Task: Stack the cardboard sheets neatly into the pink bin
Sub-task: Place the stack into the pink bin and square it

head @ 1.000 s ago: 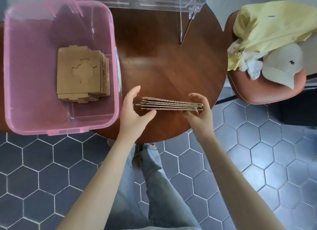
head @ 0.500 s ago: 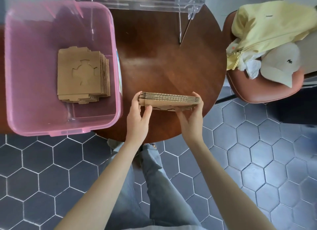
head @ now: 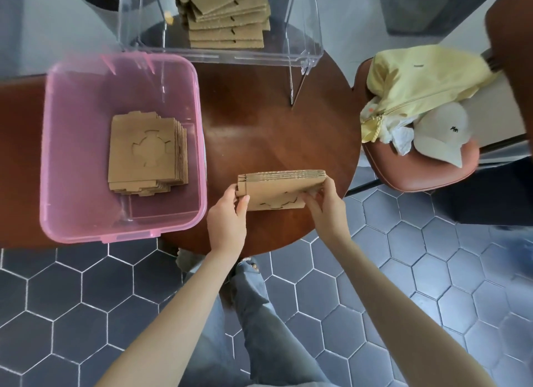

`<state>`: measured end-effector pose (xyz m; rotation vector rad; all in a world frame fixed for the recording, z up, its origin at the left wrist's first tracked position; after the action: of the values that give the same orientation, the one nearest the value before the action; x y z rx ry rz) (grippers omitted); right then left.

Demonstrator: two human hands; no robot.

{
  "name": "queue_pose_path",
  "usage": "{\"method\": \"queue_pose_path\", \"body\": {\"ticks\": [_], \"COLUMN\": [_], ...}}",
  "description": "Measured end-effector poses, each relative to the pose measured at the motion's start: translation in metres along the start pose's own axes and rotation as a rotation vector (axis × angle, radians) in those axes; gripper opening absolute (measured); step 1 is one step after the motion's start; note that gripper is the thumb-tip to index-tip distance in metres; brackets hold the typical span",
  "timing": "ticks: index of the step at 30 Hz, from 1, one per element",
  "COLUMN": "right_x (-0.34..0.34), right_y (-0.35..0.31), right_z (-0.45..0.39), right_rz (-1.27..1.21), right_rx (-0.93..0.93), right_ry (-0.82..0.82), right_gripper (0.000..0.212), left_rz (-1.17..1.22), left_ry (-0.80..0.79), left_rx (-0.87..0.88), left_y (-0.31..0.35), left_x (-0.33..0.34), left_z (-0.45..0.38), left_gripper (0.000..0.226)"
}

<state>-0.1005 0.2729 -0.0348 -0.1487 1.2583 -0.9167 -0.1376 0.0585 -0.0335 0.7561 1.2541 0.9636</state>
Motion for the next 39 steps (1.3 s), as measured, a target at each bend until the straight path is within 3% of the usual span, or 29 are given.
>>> {"method": "queue_pose_path", "body": {"ticks": [8, 18, 24, 28, 32, 39], "right_x": [-0.057, -0.090, -0.042, 0.015, 0.072, 0.141], "right_y": [-0.040, -0.191, -0.292, -0.335, -0.349, -0.344], "right_z": [-0.015, -0.029, -0.033, -0.039, -0.054, -0.076], "right_rz": [0.093, 0.157, 0.239, 0.391, 0.567, 0.658], "right_rx": [-0.031, -0.289, -0.459, -0.531, -0.540, -0.518], "right_ry": [-0.125, -0.220, -0.216, -0.292, -0.325, -0.375], "right_gripper": [0.055, 0.050, 0.049, 0.042, 0.037, 0.050], "left_rz": [0.035, 0.554, 0.757, 1.026, 1.230, 1.419], "left_ry": [-0.002, 0.108, 0.247, 0.249, 0.230, 0.214], "left_rx": [0.026, -0.278, -0.438, -0.716, -1.016, -1.276], "left_y": [0.056, 0.085, 0.055, 0.020, -0.014, -0.051], "left_x": [-0.024, -0.104, -0.152, -0.159, -0.154, -0.141], "left_z": [0.026, 0.027, 0.013, 0.001, -0.010, -0.032], "left_gripper": [0.023, 0.008, 0.008, 0.022, 0.023, 0.051]}}
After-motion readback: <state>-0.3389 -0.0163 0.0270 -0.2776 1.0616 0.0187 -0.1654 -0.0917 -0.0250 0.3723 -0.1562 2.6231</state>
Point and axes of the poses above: each hand's wrist, its own z-axis away from the middle knuckle, its own x-axis out of the palm, y = z × x, the point moved 9 cm from there along -z, towards the middle knuckle, and after that the axes turned 15 degrees about z, right-handed, at the moved point
